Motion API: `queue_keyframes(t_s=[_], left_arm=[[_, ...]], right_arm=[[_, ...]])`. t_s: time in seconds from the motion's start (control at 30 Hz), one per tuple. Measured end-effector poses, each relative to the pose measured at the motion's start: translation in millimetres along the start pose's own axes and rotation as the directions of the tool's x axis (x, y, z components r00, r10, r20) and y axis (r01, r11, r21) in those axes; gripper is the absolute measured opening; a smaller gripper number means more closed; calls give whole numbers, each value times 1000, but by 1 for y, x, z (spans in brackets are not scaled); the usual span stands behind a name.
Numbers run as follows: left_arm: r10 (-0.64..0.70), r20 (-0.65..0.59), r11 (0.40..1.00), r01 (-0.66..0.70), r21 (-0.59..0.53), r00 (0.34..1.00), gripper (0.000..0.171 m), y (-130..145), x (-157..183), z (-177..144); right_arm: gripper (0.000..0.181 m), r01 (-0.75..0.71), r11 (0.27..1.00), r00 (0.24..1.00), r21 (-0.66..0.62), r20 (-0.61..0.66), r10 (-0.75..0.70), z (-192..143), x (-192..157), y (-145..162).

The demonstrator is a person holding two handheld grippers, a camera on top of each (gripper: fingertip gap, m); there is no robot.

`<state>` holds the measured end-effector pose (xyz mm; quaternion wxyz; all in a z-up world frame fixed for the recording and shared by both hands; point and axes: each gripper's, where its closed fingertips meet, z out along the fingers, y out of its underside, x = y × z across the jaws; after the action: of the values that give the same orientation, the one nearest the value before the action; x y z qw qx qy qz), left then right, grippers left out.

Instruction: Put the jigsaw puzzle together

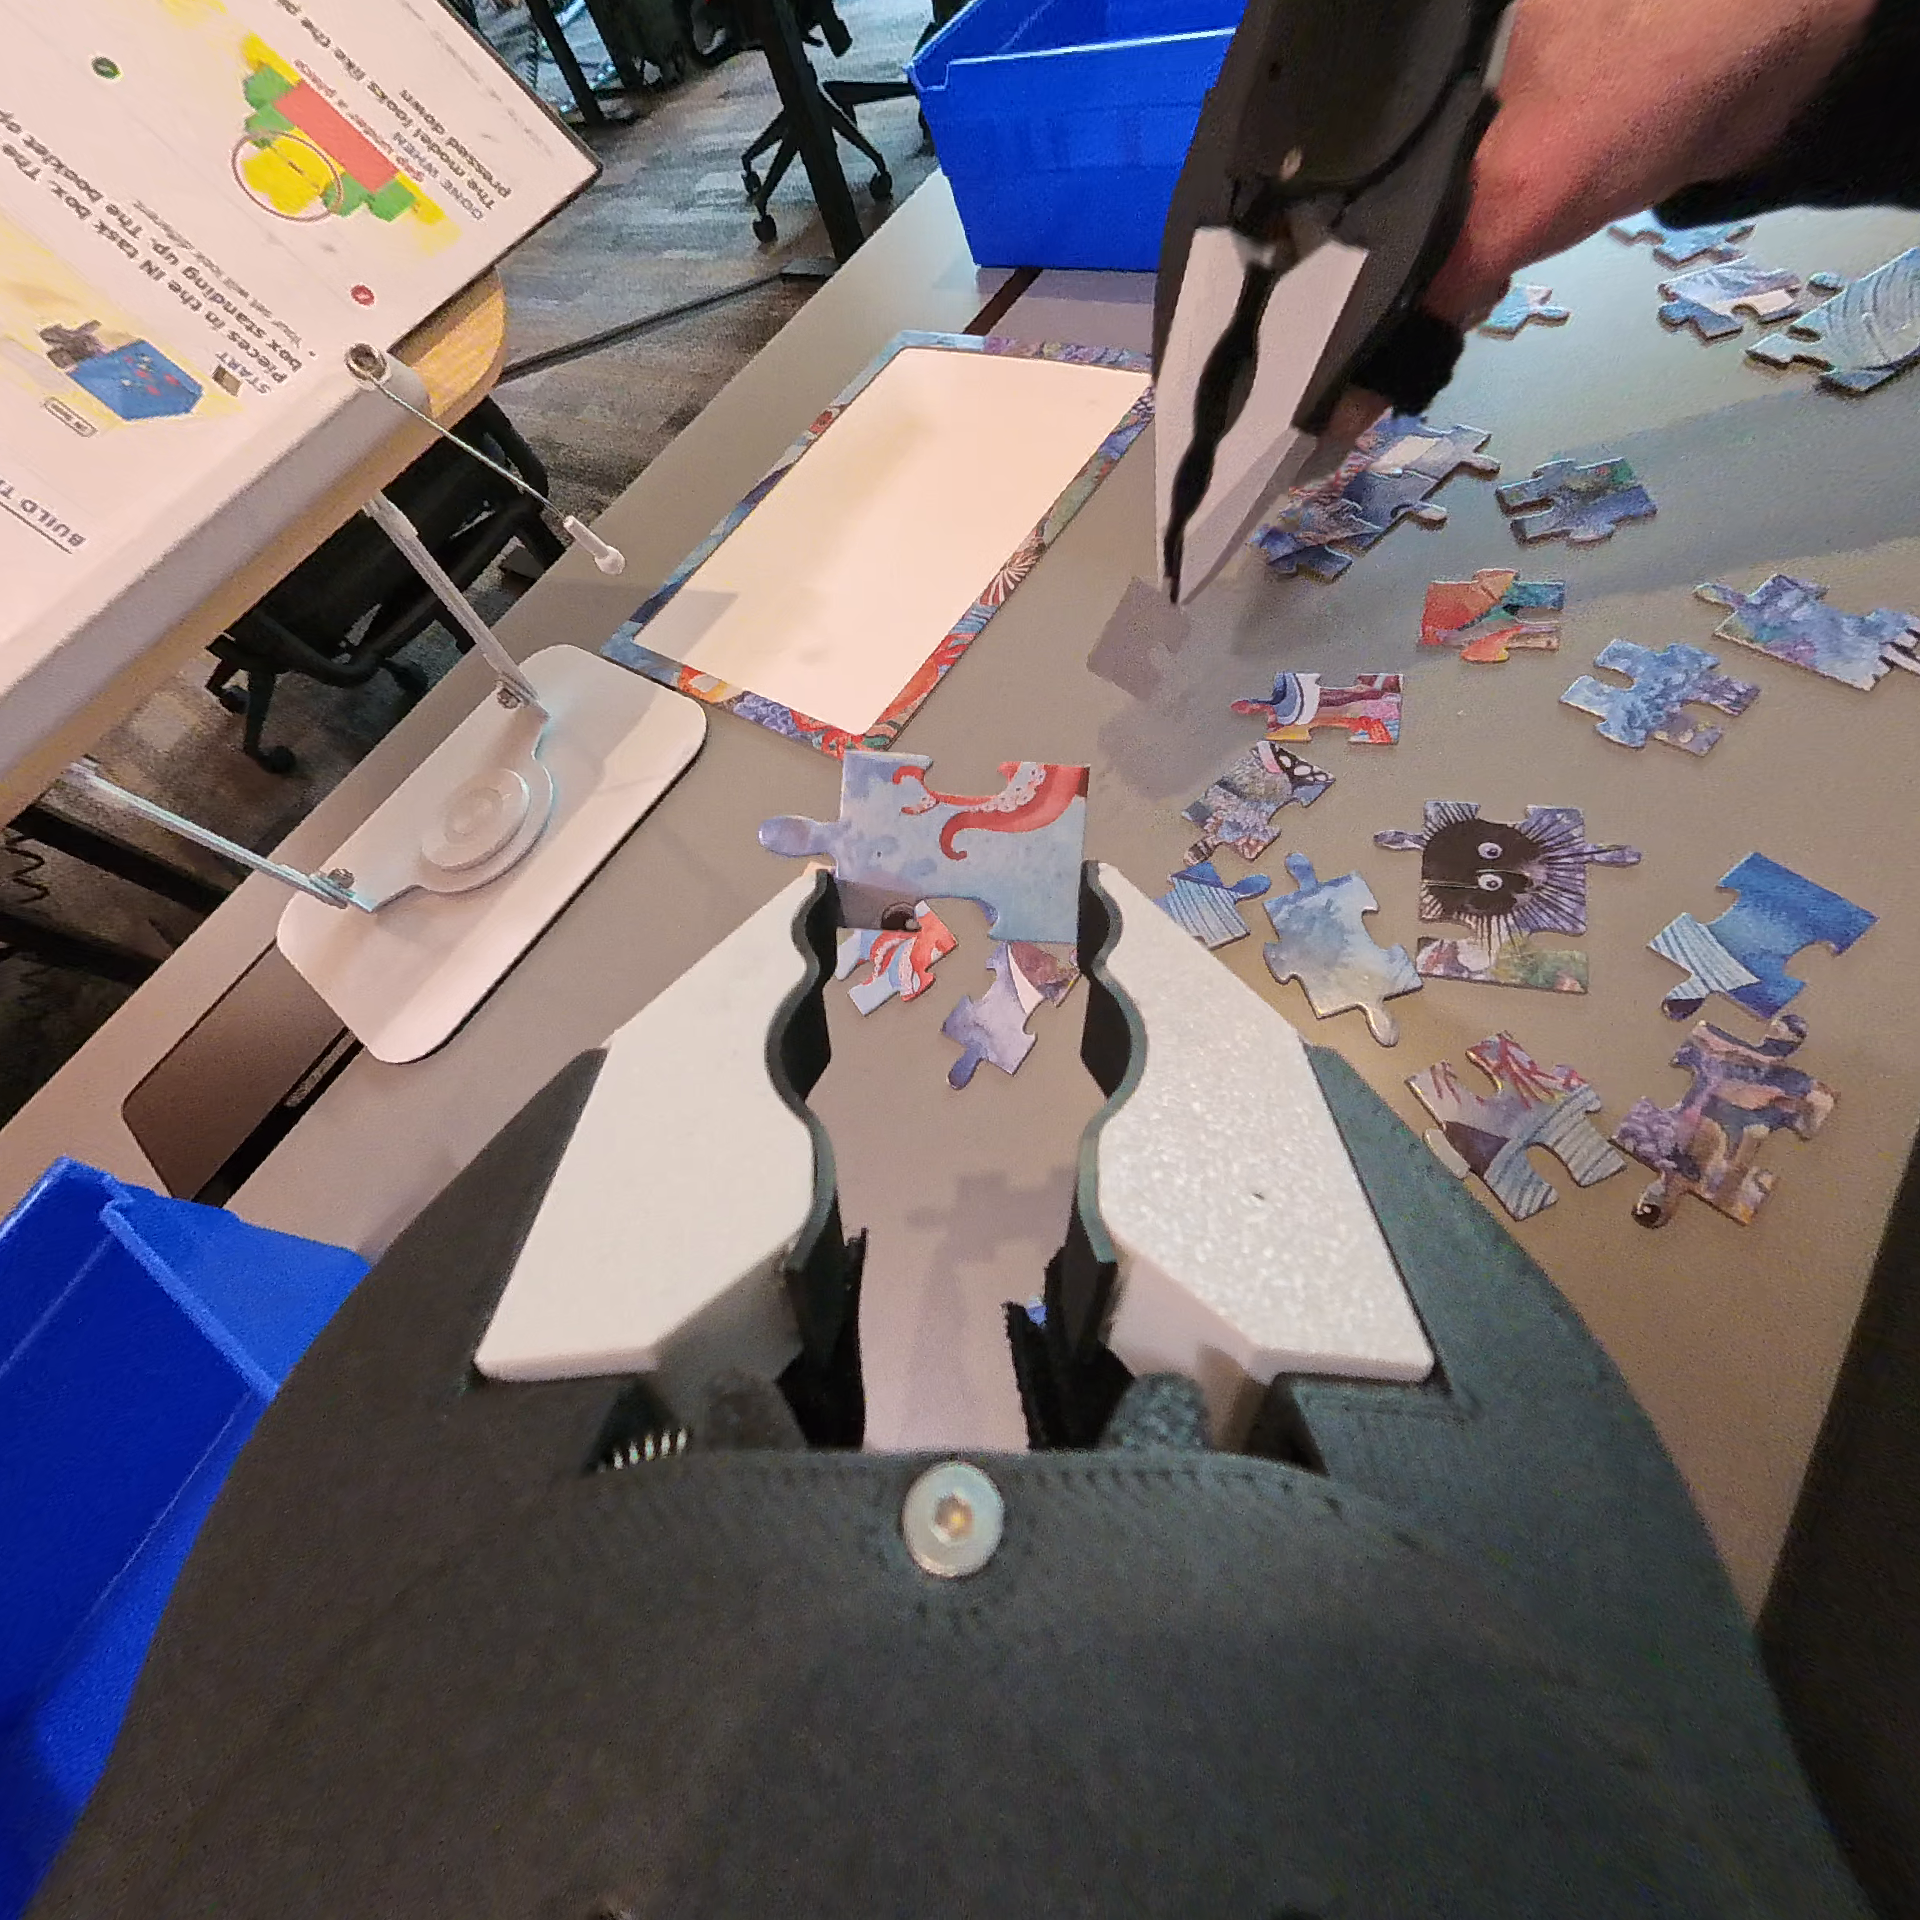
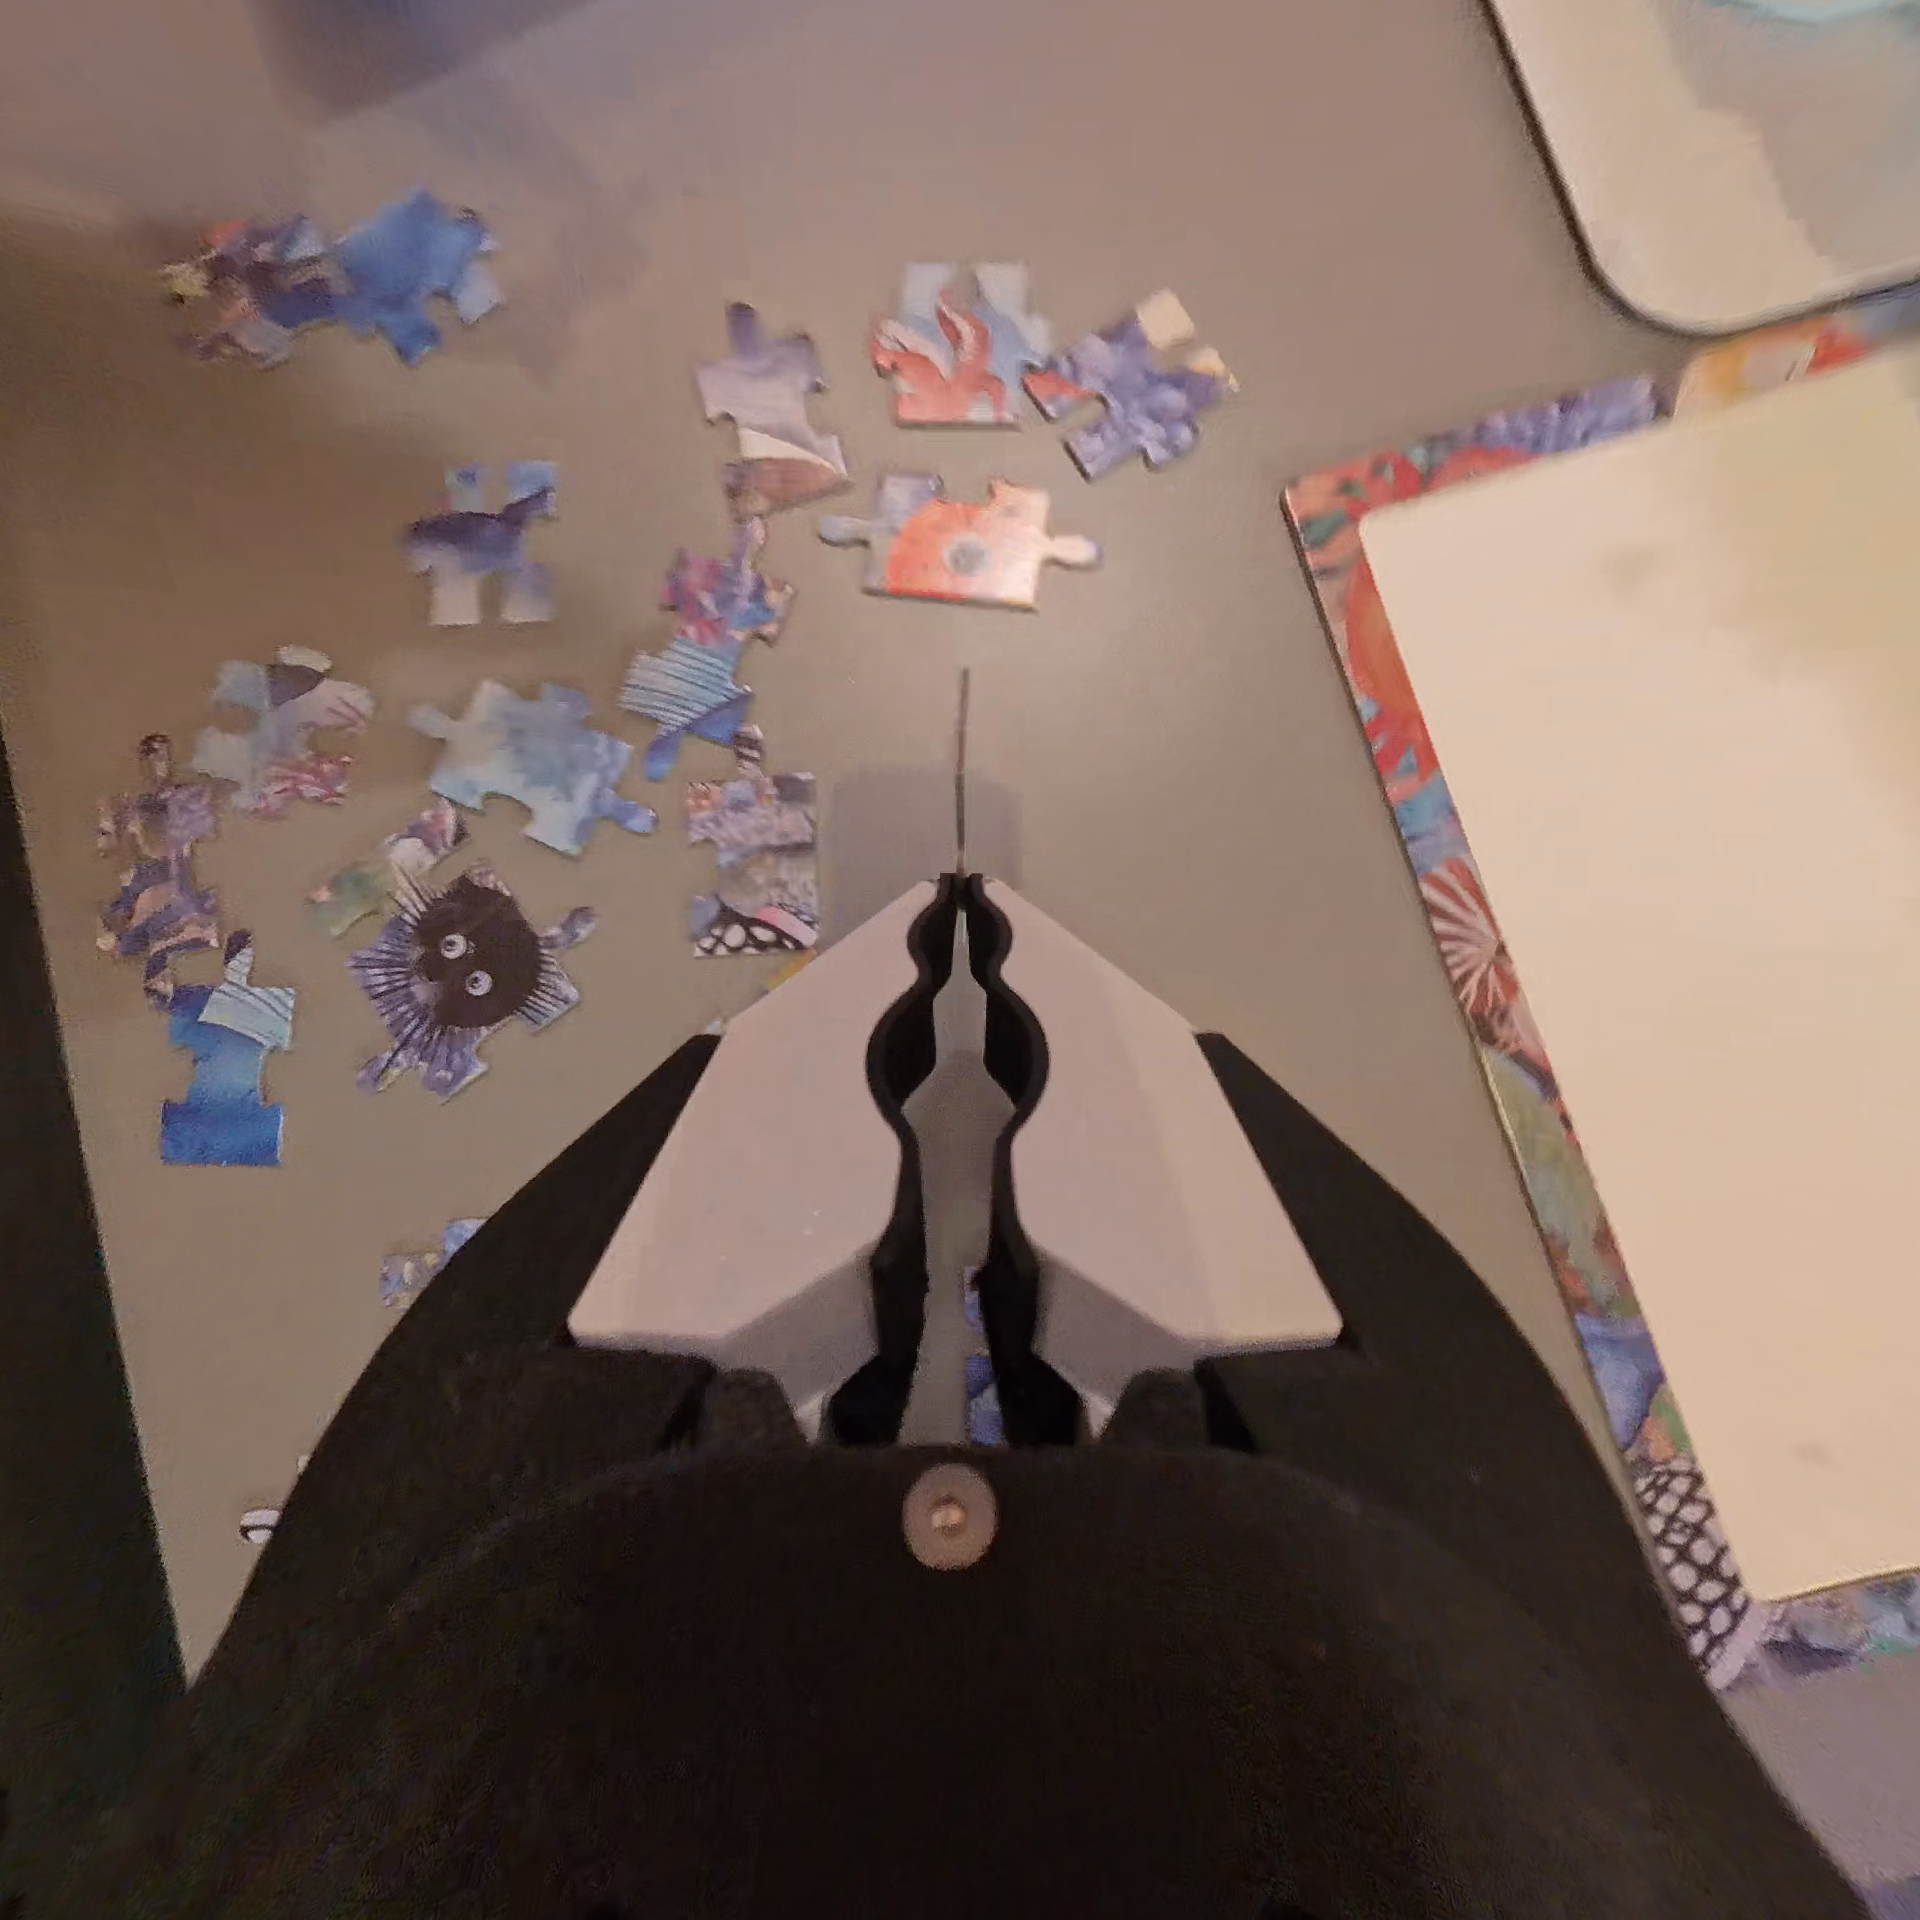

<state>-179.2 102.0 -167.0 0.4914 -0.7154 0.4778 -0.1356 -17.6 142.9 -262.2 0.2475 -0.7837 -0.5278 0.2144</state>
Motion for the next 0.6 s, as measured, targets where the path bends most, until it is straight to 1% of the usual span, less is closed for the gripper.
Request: queue_keyframes(t_s=[0.07, 0.13, 0.17, 0.23, 0.33, 0.4, 0.47, 0.53, 0.57, 0.6], left_arm=[[6, -4, 1000, -6, -4, 1000, 46, 1, 1, 1], [11, -9, 1000, -11, -11, 1000, 46, 3, 2, 3], [12, -11, 1000, -12, -13, 1000, 46, 3, 3, 4], [13, -13, 1000, -14, -16, 1000, 46, 4, 3, 5], [11, -15, 1000, -11, -15, 1000, 46, 5, 2, 6], [8, -19, 1000, -9, -14, 1000, 46, 6, 1, 7], [7, -24, 1000, -7, -16, 1000, 45, 6, 2, 8], [7, -29, 1000, -8, -22, 1000, 45, 8, 3, 10], [9, -30, 1000, -9, -24, 1000, 46, 8, 3, 11], [9, -33, 1000, -10, -26, 999, 46, 9, 4, 12]], right_arm=[[0, -14, 998, 1000, -65, -8, 14, 11, 5, 15], [0, -18, 994, 1000, -105, 5, 18, 22, 3, 24], [0, -31, 994, 999, -108, -17, 30, 23, 6, 24], [0, -16, 997, 999, -72, -29, 14, 18, 8, 16], [0, 11, 998, 994, -68, -112, -19, 0, 21, 7], [0, 33, 995, 984, -94, -173, -49, -10, 28, 4], [0, 65, 978, 948, -196, -293, -122, -16, 41, 11], [0, 78, 954, 918, -288, -352, -182, -13, 42, 20], [4, 80, 945, 926, -318, -328, -189, -5, 32, 25], [27, 82, 938, 942, -338, -281, -184, 4, 19, 28]])
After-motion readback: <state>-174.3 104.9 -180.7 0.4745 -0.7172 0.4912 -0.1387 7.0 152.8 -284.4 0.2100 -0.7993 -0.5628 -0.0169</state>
